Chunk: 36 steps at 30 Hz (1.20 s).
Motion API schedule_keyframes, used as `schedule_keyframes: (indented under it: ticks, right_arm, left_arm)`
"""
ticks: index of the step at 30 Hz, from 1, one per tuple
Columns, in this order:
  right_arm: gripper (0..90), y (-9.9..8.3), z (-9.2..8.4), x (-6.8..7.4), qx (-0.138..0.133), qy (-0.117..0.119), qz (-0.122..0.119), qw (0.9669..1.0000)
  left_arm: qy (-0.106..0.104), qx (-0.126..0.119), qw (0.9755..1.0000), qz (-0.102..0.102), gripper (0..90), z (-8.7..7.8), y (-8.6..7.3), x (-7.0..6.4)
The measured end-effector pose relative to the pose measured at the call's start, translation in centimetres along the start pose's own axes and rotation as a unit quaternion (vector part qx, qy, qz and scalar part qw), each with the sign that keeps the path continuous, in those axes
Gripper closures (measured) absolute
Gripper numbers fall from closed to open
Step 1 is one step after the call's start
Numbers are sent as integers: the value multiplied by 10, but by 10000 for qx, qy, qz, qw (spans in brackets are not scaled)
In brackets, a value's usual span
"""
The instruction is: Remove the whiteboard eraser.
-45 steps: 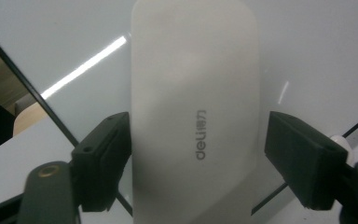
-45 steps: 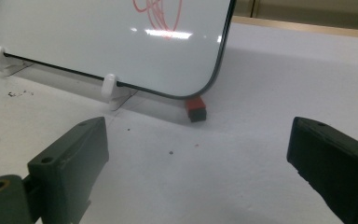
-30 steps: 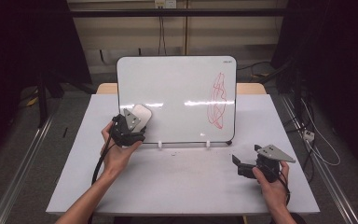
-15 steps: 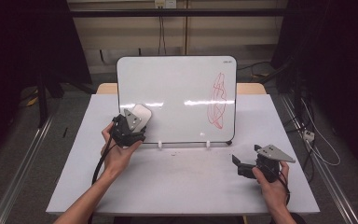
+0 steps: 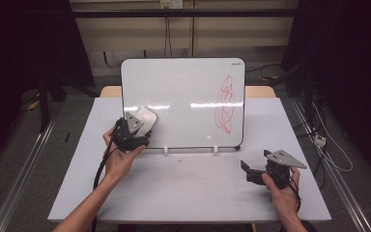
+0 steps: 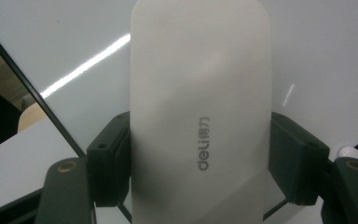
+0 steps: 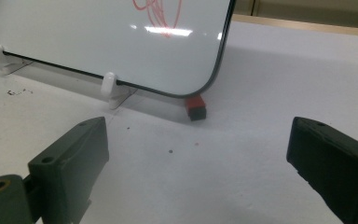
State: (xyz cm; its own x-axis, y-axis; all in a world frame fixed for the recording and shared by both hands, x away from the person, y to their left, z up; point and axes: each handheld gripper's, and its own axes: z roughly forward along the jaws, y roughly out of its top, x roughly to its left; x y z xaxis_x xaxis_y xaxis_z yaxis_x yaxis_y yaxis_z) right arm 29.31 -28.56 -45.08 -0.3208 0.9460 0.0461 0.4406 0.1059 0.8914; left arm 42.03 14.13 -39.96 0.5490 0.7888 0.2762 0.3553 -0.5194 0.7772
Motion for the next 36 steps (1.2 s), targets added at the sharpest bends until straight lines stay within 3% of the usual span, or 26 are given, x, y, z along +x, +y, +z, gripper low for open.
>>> schedule_keyframes:
  ticks: [9, 21, 26, 32, 36]
  right_arm:
    - [53, 0, 0, 0, 10, 11, 12, 10000]
    - [53, 1, 4, 1, 16, 18, 49, 10000]
    - [53, 1, 4, 0, 14, 7, 62, 10000]
    - [53, 1, 3, 1, 6, 43, 47, 10000]
    - [53, 1, 2, 1, -4, 55, 40, 10000]
  left_arm:
    - [-273, -119, 9994, -163, 312, -3, -2, 2]
    - [-500, -602, 9964, -317, 311, -21, 0, 1]
    - [-533, -723, 9954, -323, 311, -25, 1, 2]
    - [-525, -972, 9928, -471, 311, -31, 2, 1]
    - [-481, -1006, 9931, -361, 311, -36, 3, 0]
